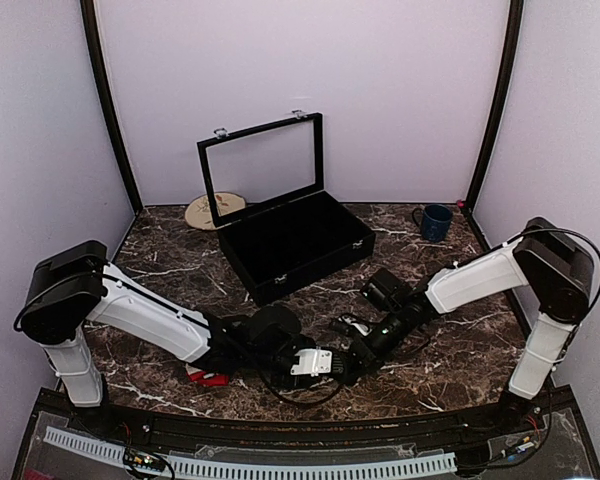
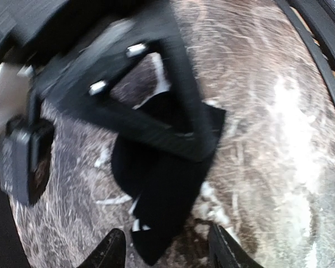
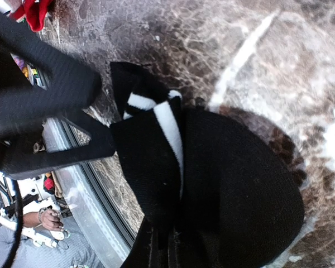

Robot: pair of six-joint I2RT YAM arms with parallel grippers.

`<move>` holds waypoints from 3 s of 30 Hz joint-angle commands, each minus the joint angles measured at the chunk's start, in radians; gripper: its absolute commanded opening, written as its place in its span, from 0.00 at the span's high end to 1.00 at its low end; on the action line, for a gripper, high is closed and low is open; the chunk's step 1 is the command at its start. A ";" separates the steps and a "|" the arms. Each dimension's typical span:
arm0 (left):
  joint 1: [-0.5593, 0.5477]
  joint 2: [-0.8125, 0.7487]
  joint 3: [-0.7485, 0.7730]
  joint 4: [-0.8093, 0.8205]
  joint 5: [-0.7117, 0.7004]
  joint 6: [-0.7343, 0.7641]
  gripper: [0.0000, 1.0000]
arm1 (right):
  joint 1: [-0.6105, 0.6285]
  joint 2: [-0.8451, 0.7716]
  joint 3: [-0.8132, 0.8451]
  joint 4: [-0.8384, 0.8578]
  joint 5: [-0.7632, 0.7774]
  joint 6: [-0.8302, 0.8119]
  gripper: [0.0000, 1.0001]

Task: Roll the socks
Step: Roll the sock at the center of the board.

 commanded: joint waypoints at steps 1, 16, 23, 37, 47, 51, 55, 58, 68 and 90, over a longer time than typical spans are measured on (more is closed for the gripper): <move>-0.034 -0.028 -0.005 -0.038 -0.016 0.114 0.46 | -0.018 0.016 0.034 -0.047 -0.032 -0.029 1.00; -0.074 0.083 0.091 -0.066 -0.114 0.229 0.47 | -0.022 0.043 0.051 -0.085 -0.077 -0.057 1.00; -0.073 0.108 0.127 -0.161 -0.094 0.237 0.51 | -0.021 0.049 0.057 -0.087 -0.084 -0.059 1.00; -0.074 0.151 0.171 -0.304 -0.084 0.200 0.73 | -0.032 0.043 0.057 -0.088 -0.097 -0.052 1.00; -0.042 0.205 0.265 -0.468 0.033 0.158 0.85 | -0.038 0.050 0.065 -0.100 -0.098 -0.060 1.00; -0.012 0.229 0.338 -0.589 0.119 0.155 0.89 | -0.039 0.055 0.073 -0.104 -0.085 -0.063 0.97; 0.031 0.261 0.444 -0.741 0.231 0.150 0.93 | -0.047 0.051 0.082 -0.106 -0.062 -0.062 0.83; 0.062 0.278 0.495 -0.811 0.301 0.146 0.94 | -0.058 0.044 0.082 -0.101 -0.051 -0.060 0.77; 0.108 0.353 0.640 -0.965 0.455 0.121 0.97 | -0.080 0.002 0.088 -0.135 -0.002 -0.069 0.61; 0.176 0.521 0.928 -1.188 0.657 0.070 0.97 | -0.099 -0.298 -0.062 -0.100 0.547 -0.023 0.54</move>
